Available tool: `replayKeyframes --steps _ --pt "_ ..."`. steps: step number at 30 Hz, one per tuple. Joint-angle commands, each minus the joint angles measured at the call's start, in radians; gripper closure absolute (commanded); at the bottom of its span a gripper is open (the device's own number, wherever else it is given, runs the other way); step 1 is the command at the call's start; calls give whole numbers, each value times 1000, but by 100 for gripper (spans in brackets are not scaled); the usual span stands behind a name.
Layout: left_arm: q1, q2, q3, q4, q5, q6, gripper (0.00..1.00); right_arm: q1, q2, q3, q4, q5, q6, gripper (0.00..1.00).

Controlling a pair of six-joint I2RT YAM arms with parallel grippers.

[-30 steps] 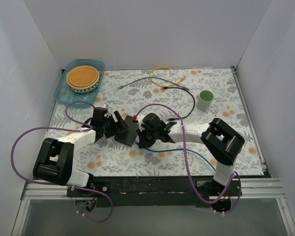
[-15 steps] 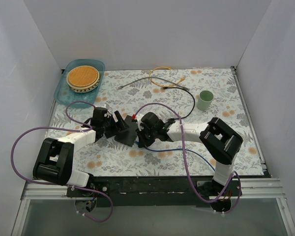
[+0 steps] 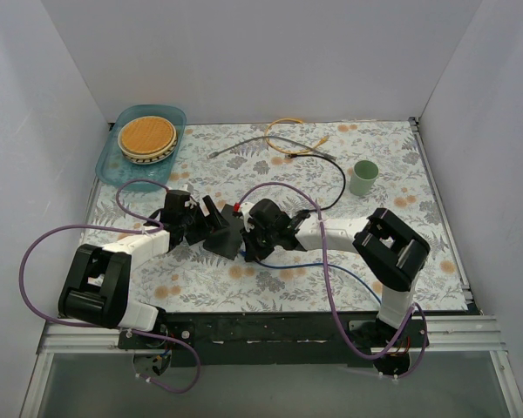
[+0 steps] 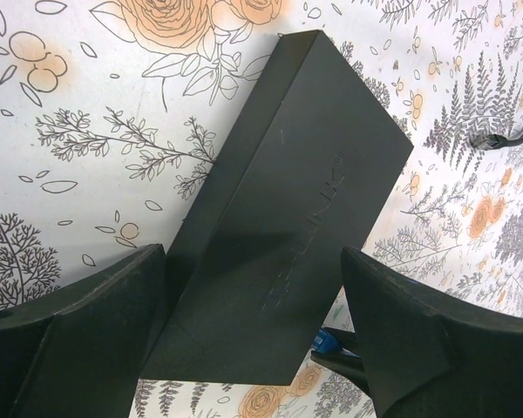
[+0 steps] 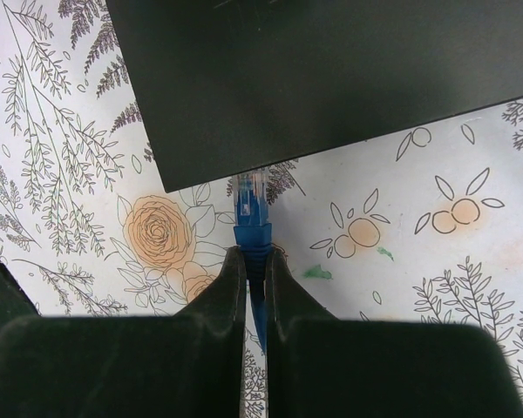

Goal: Insert the plug into the switch port

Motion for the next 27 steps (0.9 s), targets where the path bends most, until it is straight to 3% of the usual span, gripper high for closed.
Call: replayKeyframes --steps 1,10,27 --pt "-1 -3 -25 -9 35 -13 18 13 -21 -3 19 10 3 99" --pt "-1 -3 -36 2 59 -16 19 14 0 -20 85 -36 9 99" --pt "-2 -16 -74 21 105 -25 20 13 -7 -61 209 67 80 99"
